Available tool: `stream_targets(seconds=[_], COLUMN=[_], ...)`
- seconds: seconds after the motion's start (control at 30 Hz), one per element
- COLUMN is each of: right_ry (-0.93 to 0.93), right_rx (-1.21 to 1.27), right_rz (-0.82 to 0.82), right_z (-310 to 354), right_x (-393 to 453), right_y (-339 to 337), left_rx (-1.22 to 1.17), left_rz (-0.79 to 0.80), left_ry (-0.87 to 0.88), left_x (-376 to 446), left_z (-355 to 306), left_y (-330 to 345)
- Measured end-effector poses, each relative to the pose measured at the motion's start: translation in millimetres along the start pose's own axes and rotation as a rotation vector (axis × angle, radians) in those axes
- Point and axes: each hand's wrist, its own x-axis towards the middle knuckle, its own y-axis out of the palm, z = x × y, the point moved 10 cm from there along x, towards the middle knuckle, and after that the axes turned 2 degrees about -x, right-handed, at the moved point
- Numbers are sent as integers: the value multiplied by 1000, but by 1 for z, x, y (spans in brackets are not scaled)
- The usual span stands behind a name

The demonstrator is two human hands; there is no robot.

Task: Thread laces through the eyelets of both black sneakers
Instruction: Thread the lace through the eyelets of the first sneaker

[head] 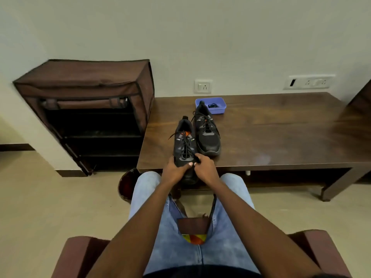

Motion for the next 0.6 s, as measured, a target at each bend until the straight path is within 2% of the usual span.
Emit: stream_targets(seconds=[0.13, 0.27, 0.5, 0.6], right_ry=[-8, -20, -89, -109], right_rx=[5, 39, 20, -11], right_rz=[-31, -92, -149, -151], right_z=[-2, -2, 20, 28], right_x=[4, 7, 32, 46], right_y=[-3, -4, -14, -17], left_rx=[9, -86, -138, -118], left_rz=[1, 47, -214, -204], left_ry=[9, 12, 62, 67], left_x=[0, 0, 19, 39], left_z=[-1, 0, -18, -30], left_y=[-2, -6, -51, -57])
